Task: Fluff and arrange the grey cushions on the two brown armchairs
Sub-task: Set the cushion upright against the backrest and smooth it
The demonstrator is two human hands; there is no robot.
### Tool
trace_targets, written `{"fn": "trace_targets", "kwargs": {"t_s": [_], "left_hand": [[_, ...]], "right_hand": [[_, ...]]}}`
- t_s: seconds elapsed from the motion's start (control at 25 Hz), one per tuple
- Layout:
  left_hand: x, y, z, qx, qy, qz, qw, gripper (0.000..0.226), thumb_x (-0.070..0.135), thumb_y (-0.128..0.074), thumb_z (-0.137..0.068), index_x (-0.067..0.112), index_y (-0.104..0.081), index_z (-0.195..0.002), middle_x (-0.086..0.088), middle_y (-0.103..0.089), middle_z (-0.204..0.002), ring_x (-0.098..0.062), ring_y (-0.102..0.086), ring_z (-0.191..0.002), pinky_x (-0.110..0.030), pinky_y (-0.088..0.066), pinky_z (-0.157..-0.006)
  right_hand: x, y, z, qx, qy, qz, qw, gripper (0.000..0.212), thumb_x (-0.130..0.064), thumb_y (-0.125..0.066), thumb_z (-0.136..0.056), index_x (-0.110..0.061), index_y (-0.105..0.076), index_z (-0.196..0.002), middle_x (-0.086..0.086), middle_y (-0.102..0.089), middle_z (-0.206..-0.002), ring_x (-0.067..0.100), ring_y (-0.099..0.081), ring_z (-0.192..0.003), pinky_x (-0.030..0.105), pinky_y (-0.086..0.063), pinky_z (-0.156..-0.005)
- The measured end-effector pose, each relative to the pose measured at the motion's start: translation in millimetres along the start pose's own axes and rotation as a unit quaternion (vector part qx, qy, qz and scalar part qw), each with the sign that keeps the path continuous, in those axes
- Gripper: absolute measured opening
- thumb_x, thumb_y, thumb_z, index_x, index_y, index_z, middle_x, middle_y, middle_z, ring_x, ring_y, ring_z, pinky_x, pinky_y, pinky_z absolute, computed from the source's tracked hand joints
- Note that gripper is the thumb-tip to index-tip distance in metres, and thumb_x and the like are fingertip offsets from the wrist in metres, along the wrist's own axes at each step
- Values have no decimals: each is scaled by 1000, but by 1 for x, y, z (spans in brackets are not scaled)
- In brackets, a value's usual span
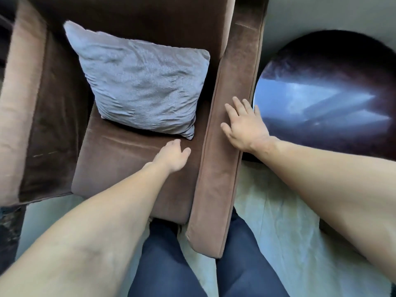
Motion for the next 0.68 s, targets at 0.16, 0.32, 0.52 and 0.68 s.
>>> {"fn": "trace_targets", "kwargs": {"t_s": [0.16, 0.32, 0.52, 0.68], "left_hand": [[31, 54, 66, 58, 4, 5, 998, 62, 48, -43, -101, 7, -40, -148, -19, -44, -154, -37, -44, -140, -50, -38, -114], [56, 69, 138, 83, -31, -37, 995, 62, 49, -42, -99, 9, -41, -146, -19, -46, -152, -38, -44, -139, -52, -39, -114], [92, 46, 213, 81, -69, -146, 983, 72, 61, -44, -93, 12, -40, -145, -19, -44, -152, -41, -43, -140, -55, -38, -113], [175, 19, 264, 67, -142, -185, 970, 81, 65, -43, -90, 11, -36, -150, -22, -43, -152, -43, -42, -140, -56, -39, -113]], "right_hand": [[17, 21, 64, -10, -31, -6, 999, 66, -46, -32, -106, -16, -16, -163, 11, -4, -172, 35, -3, -158, 56, -6, -126], [26, 56, 140, 47, -68, -34, 996, 65, -47, -33, -105, -17, -19, -161, 11, -8, -172, 34, -6, -158, 57, -7, -126], [51, 66, 256, 71, -140, -98, 983, 66, -50, -30, -105, -19, -18, -162, 9, -5, -172, 32, -4, -158, 56, -3, -126], [97, 49, 356, 81, -187, -99, 974, 70, -53, -32, -104, -20, -12, -163, 10, -1, -172, 34, -5, -158, 56, -5, -125]]}}
Point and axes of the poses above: each hand's wrist, its own z-axis away from the middle knuckle, its own y-axis out of the back of the hand, x = y × z, the point moved 9 cm from there along -z, towards the middle knuckle
